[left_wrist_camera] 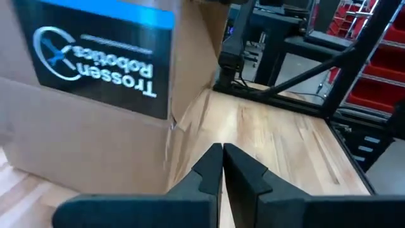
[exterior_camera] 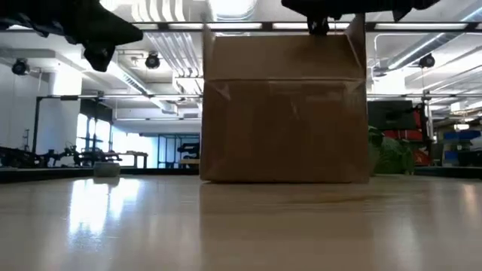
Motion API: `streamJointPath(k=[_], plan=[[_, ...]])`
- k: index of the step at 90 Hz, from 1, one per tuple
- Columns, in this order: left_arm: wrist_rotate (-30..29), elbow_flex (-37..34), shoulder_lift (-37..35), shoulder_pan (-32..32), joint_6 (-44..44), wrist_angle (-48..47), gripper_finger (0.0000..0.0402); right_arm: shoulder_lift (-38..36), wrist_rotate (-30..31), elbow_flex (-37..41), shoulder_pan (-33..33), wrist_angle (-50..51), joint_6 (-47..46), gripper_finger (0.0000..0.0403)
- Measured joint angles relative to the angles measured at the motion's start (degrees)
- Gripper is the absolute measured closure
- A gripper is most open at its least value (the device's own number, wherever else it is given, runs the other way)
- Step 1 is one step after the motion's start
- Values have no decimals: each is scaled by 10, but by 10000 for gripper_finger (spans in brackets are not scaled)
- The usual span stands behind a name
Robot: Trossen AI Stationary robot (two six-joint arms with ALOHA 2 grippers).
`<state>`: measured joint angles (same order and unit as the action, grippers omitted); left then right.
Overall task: Wrap mug
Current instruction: Adjust the brown cardboard box
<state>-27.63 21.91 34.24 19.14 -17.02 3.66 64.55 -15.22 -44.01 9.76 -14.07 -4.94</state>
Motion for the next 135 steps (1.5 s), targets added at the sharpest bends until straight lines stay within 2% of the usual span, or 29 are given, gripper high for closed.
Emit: streamJointPath(k=[20,41,52,76,87,104,118,124,135], plan=[[0,0,4,0,3,-2,402,-2,0,-4,0,10,12,400],[1,0,-7,0,-1,-2,402,-5,-4,-49,-2,38,34,401],[1,0,-18,0,-1,-2,402,-7,-37,-76,-3,71,34,402],[1,0,-25,0,4,-14,402,-7,-52,-78,-51,118,41,403],[15,0,-22,0,0,-16,402,12,-53,-67,-86,107,48,403],[27,0,-15,0,-7,-16,402,84,11,-57,-108,128,50,403],[29,0,-15,0,-21,-15,402,132,23,-57,-108,121,78,403],[32,0,-15,0,-21,-15,402,136,49,-62,-108,120,91,403],[30,0,-13,0,-21,-16,402,119,54,-80,-108,109,100,403]])
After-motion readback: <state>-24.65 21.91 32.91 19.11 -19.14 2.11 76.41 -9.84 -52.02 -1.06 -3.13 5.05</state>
